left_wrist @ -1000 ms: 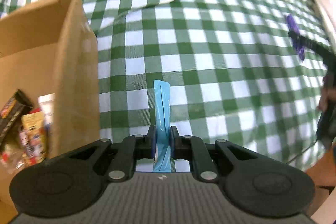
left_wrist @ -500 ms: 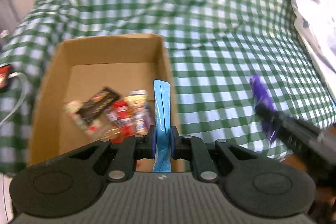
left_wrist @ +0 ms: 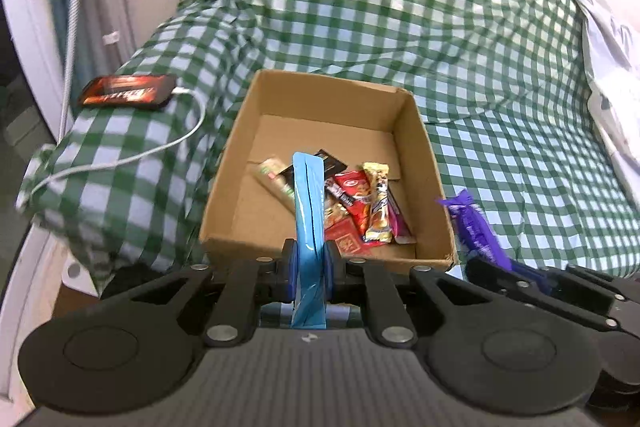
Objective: Organize snacks
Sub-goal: 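Carry the purple bar and blue packet with both tools over the box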
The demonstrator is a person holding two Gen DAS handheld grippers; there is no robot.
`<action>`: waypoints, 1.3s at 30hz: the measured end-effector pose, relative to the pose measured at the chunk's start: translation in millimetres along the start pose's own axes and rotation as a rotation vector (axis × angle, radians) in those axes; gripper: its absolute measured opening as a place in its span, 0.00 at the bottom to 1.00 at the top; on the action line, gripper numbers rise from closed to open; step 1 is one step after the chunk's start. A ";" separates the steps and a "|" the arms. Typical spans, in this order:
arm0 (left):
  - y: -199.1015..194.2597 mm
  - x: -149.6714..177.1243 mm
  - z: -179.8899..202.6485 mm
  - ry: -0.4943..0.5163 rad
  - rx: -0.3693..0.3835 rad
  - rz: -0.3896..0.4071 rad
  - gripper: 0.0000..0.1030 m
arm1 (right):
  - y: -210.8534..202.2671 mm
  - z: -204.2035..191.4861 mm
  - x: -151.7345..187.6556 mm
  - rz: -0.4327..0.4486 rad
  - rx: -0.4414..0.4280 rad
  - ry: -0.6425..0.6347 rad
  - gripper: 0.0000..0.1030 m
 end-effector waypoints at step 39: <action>12.2 8.8 -8.3 -0.009 0.023 -0.026 0.14 | -15.2 -25.6 7.2 -0.005 0.061 -0.102 0.14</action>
Point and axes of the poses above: each gripper's, at about its wrist camera, not at the fingertips, and y roughly the way its jaws point, z to its right, x to its underside, the point moved 1 cm from there along y, roughly the way its jaws point, and after that the axes turned 12 degrees about x, right-handed, at the moved point
